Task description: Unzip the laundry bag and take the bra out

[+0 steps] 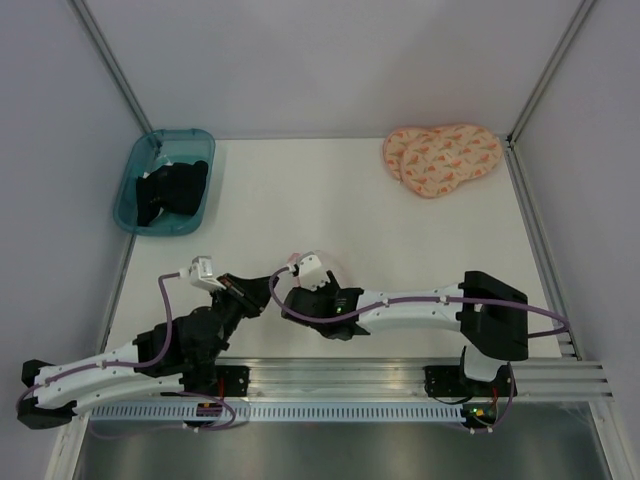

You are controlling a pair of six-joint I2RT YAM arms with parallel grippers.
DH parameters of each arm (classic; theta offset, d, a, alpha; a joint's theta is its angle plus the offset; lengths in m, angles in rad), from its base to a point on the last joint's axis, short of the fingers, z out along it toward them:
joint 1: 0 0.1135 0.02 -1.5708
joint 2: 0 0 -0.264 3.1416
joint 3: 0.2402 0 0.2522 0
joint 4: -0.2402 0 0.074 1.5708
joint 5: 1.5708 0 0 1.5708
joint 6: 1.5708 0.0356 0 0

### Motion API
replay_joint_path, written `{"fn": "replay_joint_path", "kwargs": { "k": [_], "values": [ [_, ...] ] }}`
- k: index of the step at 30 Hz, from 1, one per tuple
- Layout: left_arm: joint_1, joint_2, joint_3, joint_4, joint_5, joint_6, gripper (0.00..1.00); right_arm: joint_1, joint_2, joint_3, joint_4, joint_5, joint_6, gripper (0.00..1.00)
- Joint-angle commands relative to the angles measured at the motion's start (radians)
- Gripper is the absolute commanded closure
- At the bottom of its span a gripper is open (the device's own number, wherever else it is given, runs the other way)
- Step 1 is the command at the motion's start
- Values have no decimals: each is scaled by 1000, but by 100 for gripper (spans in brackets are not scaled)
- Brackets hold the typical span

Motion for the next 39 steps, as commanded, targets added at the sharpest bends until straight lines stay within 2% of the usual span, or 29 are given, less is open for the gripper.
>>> {"fn": "replay_joint_path", "kwargs": {
  "k": [1, 3, 4, 5, 6, 12, 15, 20, 24, 28, 29, 31, 33, 37, 39],
  "values": [
    [-3, -12, 13, -67, -10, -8, 83, 17, 79, 68, -93, 180, -27, 46],
    [-3, -16, 9, -71, -9, -9, 85, 17, 97, 73, -113, 238, -14, 62],
    [-3, -18, 4, -72, -9, -11, 85, 19, 99, 67, -125, 256, -14, 85],
    [-3, -24, 4, -78, -10, -9, 86, 23, 91, 60, -125, 269, -14, 98],
    [-2, -24, 3, -78, -13, -8, 87, 26, 67, 51, -124, 278, -28, 99],
    [-3, -16, 10, -77, -58, 26, 87, 52, -115, -103, 5, 220, -195, 100],
    [-3, 13, 23, -68, -96, 61, 84, 60, -232, -188, 62, 168, -298, 100],
    [-2, 71, 58, -17, -73, 165, 79, 176, -422, -346, 169, 362, -399, 100],
    [-2, 87, 98, 66, 75, 222, 64, 243, -521, -414, 191, 517, -399, 100],
    [-2, 159, 176, 40, 297, 157, 38, 263, -558, -446, 160, 660, -337, 99],
    [-2, 189, 197, 40, 333, 141, 26, 263, -568, -450, 156, 680, -306, 99],
    [-2, 223, 210, 54, 436, 103, 15, 263, -596, -466, 145, 724, -284, 100],
    [-2, 258, 224, 54, 490, 60, 11, 264, -620, -470, 119, 769, -231, 100],
    [3, 245, 198, 78, 502, -13, 5, 267, -729, -498, 107, 846, -174, 100],
    [15, 235, 161, 112, 516, -67, 2, 272, -769, -532, 155, 850, -221, 99]
  ]
}}
